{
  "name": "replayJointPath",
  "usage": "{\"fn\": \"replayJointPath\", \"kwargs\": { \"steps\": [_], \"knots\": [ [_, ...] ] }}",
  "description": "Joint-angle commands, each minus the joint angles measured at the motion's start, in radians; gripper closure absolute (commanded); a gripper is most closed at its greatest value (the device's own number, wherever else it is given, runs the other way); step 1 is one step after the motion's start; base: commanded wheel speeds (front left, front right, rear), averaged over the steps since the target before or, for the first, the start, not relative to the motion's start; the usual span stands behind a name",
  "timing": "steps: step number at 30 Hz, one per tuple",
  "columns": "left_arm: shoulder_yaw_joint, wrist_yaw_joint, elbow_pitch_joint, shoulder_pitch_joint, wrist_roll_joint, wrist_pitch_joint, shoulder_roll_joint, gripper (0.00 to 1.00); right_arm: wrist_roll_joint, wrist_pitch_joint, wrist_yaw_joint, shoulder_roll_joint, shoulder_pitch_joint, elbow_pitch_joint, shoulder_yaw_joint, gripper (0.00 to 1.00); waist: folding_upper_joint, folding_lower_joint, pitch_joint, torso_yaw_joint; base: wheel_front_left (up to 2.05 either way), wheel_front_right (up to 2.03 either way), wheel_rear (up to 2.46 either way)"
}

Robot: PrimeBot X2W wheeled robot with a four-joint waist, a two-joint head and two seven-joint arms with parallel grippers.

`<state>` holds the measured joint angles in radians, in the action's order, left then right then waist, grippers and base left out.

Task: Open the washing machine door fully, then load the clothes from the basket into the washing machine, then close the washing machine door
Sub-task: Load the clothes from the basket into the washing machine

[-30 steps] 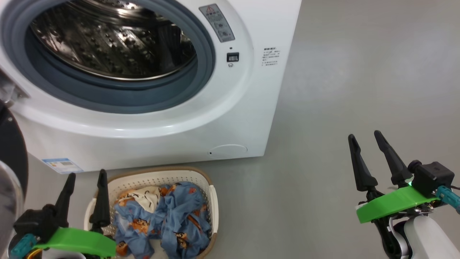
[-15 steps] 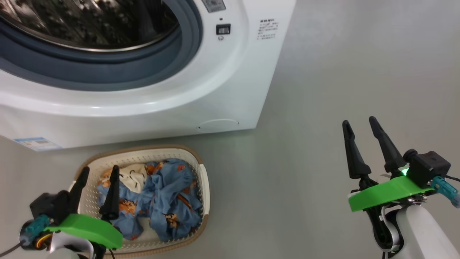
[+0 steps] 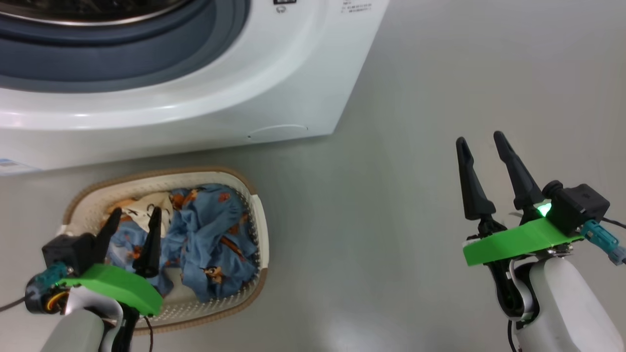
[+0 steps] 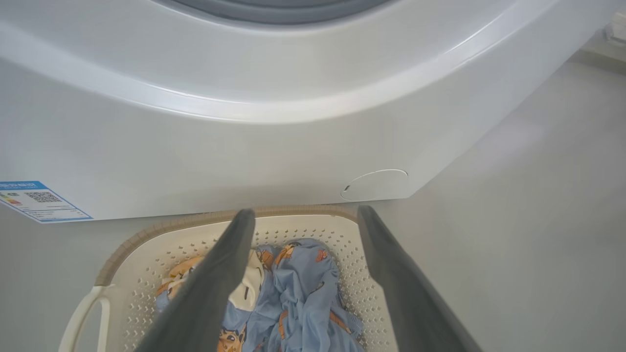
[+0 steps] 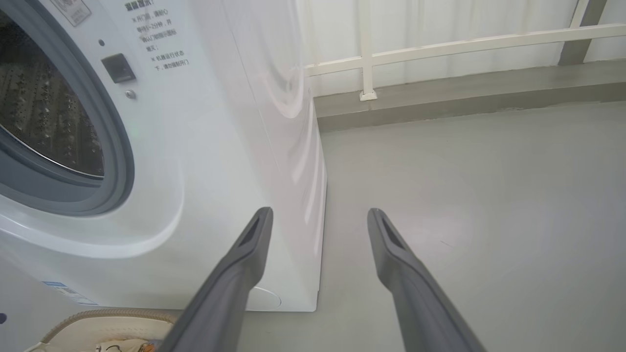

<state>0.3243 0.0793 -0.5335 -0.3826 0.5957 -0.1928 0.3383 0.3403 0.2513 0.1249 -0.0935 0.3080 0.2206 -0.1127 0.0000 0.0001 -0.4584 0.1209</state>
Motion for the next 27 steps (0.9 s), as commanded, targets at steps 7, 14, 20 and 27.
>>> {"fn": "replayJointPath", "kwargs": {
  "steps": [7, 14, 20, 27],
  "knots": [
    [-0.004, 0.022, -0.062, -0.069, 0.011, 0.022, 0.046, 0.0, -0.017, 0.011, 0.006, 0.021, 0.031, -0.034, -0.015, 0.0, 0.0, -0.0001, -0.098, 0.033, 0.0, 0.0, 0.0],
    [0.037, 0.04, -0.155, -0.125, 0.014, 0.055, 0.057, 0.0, -0.024, 0.011, 0.006, 0.032, 0.062, -0.044, -0.024, 0.0, 0.0, -0.0001, -0.175, 0.053, 0.0, 0.0, 0.0],
    [0.088, 0.049, -0.263, -0.175, 0.026, 0.09, 0.066, 0.0, -0.022, 0.011, 0.006, 0.04, 0.101, -0.055, -0.039, 0.0, 0.0, -0.0001, -0.241, 0.089, 0.0, 0.0, 0.0],
    [0.152, 0.051, -0.334, -0.227, 0.058, 0.112, 0.078, 0.0, -0.004, 0.011, 0.006, 0.043, 0.118, -0.061, -0.054, 0.0, 0.0, -0.0001, -0.294, 0.125, 0.0, 0.0, 0.0]
  ]
}}
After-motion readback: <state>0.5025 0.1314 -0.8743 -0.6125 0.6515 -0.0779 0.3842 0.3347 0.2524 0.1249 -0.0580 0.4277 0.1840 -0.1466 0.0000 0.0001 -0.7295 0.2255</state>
